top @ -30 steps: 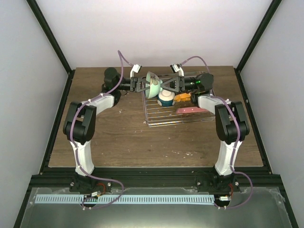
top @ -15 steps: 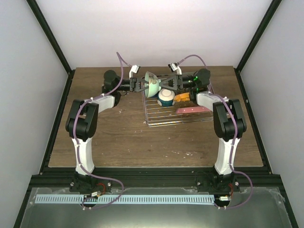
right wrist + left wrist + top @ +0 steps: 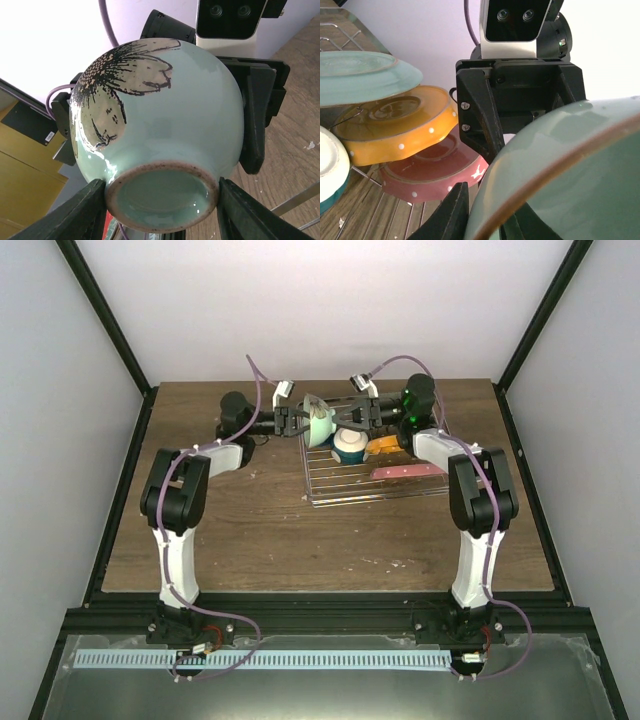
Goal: Load the mixed dishes into the dish rack
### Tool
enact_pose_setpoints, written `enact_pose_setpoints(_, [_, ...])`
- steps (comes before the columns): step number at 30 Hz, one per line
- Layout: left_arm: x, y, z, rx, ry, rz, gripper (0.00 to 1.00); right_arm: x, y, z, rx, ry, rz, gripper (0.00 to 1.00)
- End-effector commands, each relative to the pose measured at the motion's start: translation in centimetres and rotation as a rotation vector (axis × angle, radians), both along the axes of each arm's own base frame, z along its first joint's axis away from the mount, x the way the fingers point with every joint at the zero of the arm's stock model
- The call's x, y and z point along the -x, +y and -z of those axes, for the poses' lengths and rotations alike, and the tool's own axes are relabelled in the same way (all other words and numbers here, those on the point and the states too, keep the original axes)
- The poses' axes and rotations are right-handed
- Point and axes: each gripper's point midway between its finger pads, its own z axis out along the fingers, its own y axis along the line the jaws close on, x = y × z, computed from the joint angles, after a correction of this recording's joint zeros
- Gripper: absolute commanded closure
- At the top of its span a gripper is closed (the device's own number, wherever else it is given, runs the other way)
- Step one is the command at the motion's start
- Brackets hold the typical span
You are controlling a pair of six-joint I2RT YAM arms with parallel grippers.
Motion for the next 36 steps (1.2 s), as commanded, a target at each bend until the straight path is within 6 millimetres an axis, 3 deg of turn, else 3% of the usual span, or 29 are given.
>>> enact_pose_setpoints(1, [0.8,-1.5,-0.3,0.020,-0.037,0.011,0.79,-0.5,1.7,-0.3,-0.002,0.004,0.021,0.55])
enact_pose_setpoints(11, [0.9,-1.5,0.1,0.017,-0.030,0.019,0.72,-0.9,1.7,0.1,0.010,0.015,0.030,0.55])
enact_pose_setpoints(21, [1.0,-1.1,0.9,0.010,-0.013,0.021,0.58,-2.0,1.6,0.2,0.026,0.009,0.053,0.55])
enact_pose_setpoints(36, [0.9,-0.5,1.6,0.053,0.023,0.032,0.41,-3.2,-0.6,0.9,0.058,0.026,0.116,0.56])
